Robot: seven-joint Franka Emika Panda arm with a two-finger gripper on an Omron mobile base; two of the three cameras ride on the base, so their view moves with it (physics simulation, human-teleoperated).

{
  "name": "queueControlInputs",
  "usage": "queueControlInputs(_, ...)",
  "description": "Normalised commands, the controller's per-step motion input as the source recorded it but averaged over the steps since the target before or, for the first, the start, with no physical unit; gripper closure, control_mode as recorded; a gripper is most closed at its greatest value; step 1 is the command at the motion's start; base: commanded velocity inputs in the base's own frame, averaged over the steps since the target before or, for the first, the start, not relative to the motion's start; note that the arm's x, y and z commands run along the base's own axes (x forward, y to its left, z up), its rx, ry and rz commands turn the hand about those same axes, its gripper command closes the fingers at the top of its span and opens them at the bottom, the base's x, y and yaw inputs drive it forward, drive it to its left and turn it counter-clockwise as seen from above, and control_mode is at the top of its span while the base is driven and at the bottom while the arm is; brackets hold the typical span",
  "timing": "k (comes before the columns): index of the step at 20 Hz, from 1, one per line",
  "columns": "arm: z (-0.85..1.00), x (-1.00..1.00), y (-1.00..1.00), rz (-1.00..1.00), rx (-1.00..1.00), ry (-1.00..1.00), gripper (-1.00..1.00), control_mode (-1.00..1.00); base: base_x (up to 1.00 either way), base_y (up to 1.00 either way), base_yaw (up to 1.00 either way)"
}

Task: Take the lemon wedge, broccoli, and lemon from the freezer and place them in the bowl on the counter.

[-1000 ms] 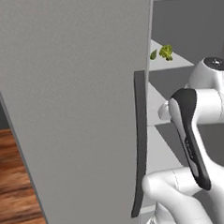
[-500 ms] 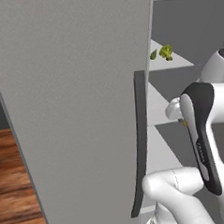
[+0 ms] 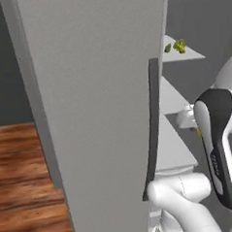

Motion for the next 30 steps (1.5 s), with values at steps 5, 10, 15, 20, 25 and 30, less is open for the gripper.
queueControlInputs(5, 0.00, 0.00, 0.00, 0.00, 0.00, 0.00, 1.00, 1.00, -0.47, 0.78, 0.80)
queueControlInputs(10, 0.00, 0.00, 0.00, 0.00, 0.00, 0.00, 1.00, 1.00, -0.30, 0.38, 0.98)
queueControlInputs(15, 0.00, 0.00, 0.00, 0.00, 0.00, 0.00, 1.00, 1.00, 0.39, -0.03, 0.90)
queueControlInputs(20, 0.00, 0.00, 0.00, 0.00, 0.00, 0.00, 1.00, 1.00, 1.00, 0.11, 0.52)
queueControlInputs(25, 0.00, 0.00, 0.00, 0.00, 0.00, 0.00, 1.00, 1.00, 1.00, 0.22, 0.38)
queueControlInputs(30, 0.00, 0.00, 0.00, 0.00, 0.00, 0.00, 1.00, 1.00, 1.00, 0.27, 0.32)
